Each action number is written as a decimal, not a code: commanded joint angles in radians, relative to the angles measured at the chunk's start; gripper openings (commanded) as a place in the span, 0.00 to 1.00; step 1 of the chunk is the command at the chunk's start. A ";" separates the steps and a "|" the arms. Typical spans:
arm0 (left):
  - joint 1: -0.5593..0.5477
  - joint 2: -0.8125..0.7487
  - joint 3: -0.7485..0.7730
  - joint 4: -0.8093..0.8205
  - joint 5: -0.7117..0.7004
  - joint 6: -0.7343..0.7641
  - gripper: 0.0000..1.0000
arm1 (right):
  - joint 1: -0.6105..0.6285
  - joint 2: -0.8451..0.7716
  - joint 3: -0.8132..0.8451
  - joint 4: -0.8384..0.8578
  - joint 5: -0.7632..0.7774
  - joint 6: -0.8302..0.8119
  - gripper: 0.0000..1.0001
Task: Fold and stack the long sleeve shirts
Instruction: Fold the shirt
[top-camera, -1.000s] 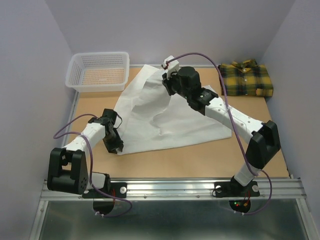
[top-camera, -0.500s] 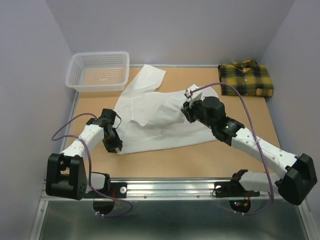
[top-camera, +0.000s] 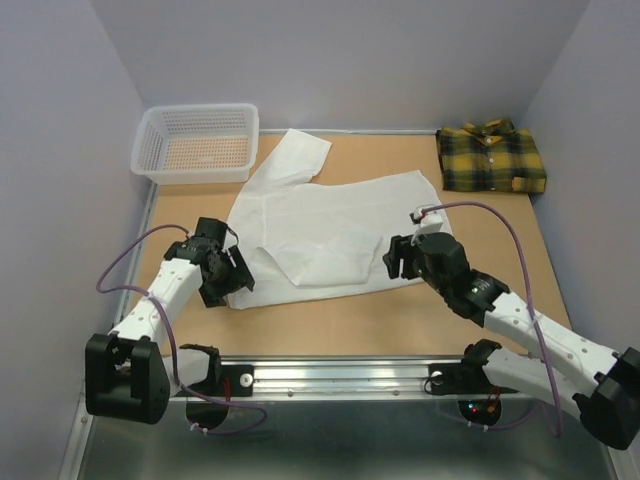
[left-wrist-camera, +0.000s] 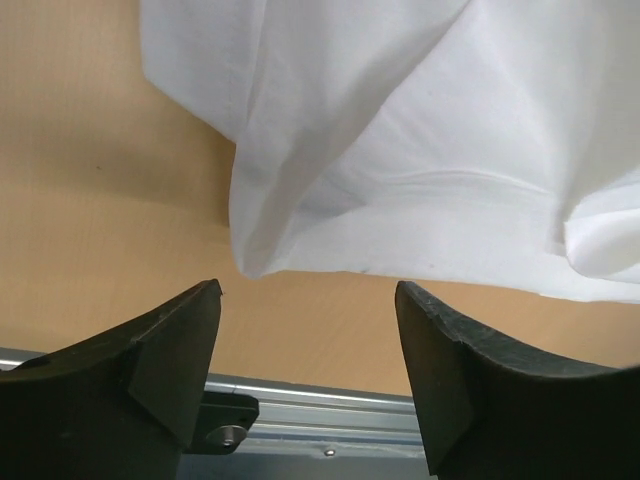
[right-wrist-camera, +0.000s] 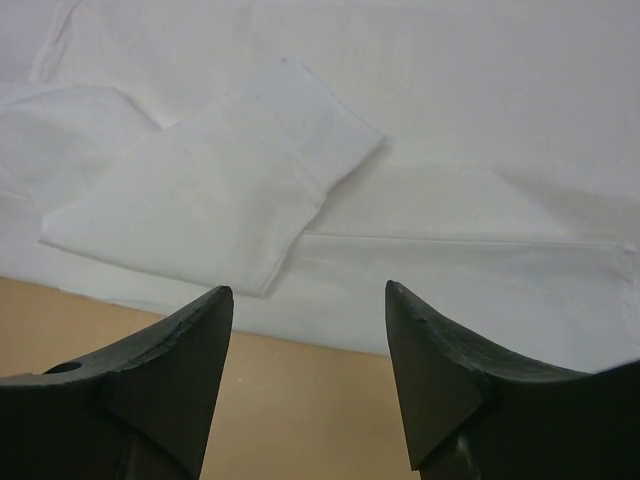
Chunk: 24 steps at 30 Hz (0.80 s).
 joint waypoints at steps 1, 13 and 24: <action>0.004 -0.088 0.046 -0.037 0.024 -0.041 0.84 | 0.002 0.148 0.207 -0.119 0.014 0.112 0.68; -0.048 -0.085 0.091 0.137 0.152 -0.089 0.71 | 0.000 0.508 0.552 -0.225 0.000 0.304 1.00; -0.100 0.049 -0.096 0.400 0.165 -0.138 0.57 | 0.002 0.868 0.865 -0.344 0.095 0.390 0.69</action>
